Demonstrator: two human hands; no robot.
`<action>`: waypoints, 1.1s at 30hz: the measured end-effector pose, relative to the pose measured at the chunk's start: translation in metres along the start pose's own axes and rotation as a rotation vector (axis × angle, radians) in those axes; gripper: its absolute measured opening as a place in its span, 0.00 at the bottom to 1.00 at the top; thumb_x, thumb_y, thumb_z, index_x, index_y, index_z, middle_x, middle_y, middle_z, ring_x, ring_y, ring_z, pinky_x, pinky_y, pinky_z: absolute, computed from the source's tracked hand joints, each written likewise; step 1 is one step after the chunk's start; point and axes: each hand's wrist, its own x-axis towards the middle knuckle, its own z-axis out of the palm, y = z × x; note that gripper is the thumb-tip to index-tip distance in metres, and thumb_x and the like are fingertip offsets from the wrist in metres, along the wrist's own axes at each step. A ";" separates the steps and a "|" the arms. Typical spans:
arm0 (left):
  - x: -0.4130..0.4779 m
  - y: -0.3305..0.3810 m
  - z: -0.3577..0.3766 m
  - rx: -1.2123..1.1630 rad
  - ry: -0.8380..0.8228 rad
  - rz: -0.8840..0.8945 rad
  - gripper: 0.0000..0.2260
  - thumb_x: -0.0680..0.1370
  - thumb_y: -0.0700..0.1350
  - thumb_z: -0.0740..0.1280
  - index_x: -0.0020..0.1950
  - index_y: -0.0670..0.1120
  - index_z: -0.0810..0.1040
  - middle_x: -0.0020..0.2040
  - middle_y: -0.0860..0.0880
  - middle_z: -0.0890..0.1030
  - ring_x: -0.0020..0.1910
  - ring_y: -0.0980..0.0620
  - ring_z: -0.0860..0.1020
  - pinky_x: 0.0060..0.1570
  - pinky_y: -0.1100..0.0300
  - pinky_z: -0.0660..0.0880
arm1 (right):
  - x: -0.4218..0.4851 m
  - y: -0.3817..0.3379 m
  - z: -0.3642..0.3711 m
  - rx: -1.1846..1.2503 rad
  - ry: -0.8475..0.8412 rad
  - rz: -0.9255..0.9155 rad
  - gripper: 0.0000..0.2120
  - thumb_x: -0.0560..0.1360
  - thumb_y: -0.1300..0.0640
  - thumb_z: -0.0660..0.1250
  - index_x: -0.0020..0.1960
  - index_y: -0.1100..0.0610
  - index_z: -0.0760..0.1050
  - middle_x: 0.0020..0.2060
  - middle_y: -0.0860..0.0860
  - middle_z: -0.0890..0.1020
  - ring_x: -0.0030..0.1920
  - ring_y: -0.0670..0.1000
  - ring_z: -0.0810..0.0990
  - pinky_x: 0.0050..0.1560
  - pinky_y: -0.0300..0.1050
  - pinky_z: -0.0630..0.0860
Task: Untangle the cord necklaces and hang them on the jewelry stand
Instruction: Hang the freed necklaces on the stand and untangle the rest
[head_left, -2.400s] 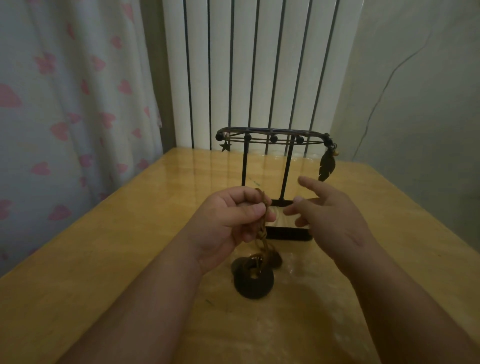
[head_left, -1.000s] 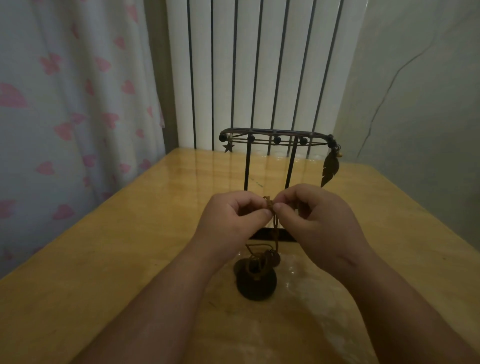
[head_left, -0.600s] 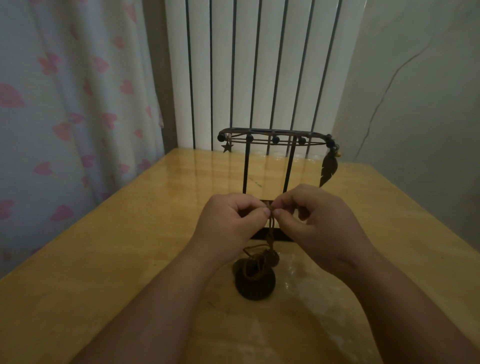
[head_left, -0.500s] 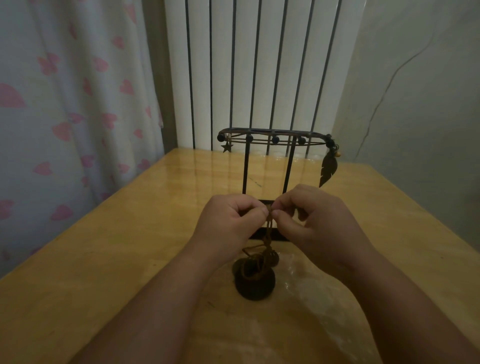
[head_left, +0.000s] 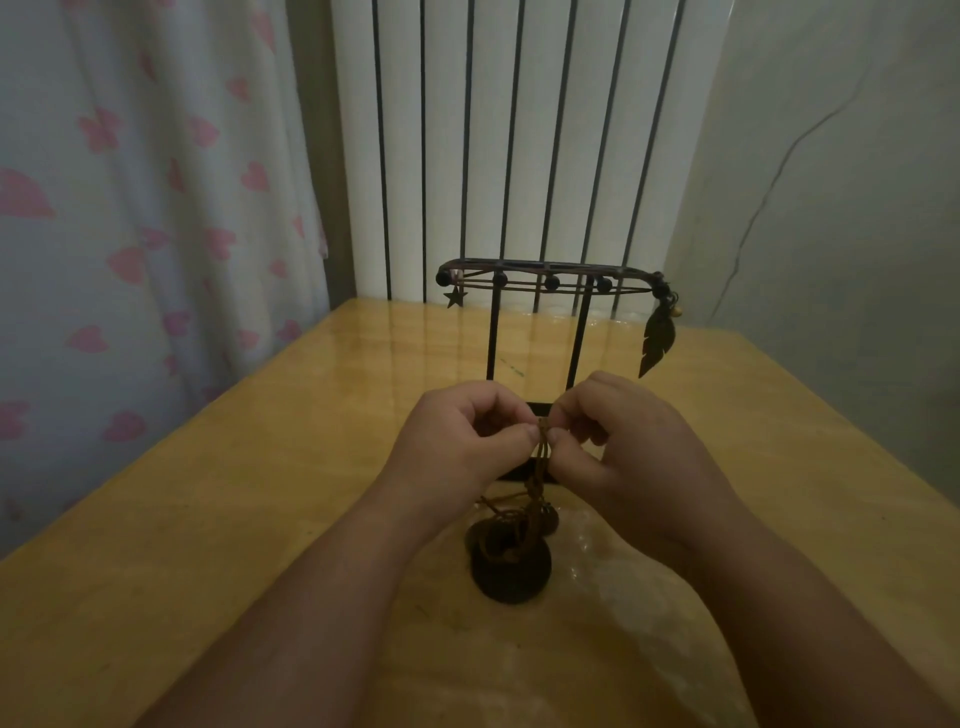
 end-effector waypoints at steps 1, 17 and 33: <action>0.001 -0.001 0.000 -0.011 -0.008 -0.011 0.07 0.74 0.40 0.71 0.39 0.52 0.81 0.34 0.55 0.79 0.37 0.57 0.78 0.38 0.63 0.76 | 0.000 0.000 0.000 0.013 -0.002 0.001 0.02 0.69 0.44 0.59 0.39 0.40 0.68 0.39 0.40 0.72 0.43 0.40 0.70 0.40 0.34 0.66; 0.002 -0.002 0.000 -0.086 -0.117 -0.054 0.10 0.75 0.36 0.68 0.38 0.50 0.78 0.31 0.56 0.77 0.31 0.61 0.75 0.33 0.67 0.71 | 0.000 0.002 -0.002 0.073 -0.071 -0.004 0.03 0.69 0.45 0.58 0.40 0.43 0.69 0.39 0.40 0.72 0.43 0.39 0.70 0.40 0.34 0.67; 0.002 -0.004 0.001 -0.083 -0.122 -0.127 0.14 0.77 0.40 0.65 0.34 0.55 0.78 0.31 0.52 0.76 0.33 0.52 0.73 0.37 0.56 0.71 | 0.001 0.006 0.000 0.145 0.003 0.002 0.04 0.71 0.47 0.62 0.41 0.37 0.71 0.38 0.39 0.75 0.45 0.37 0.73 0.42 0.28 0.70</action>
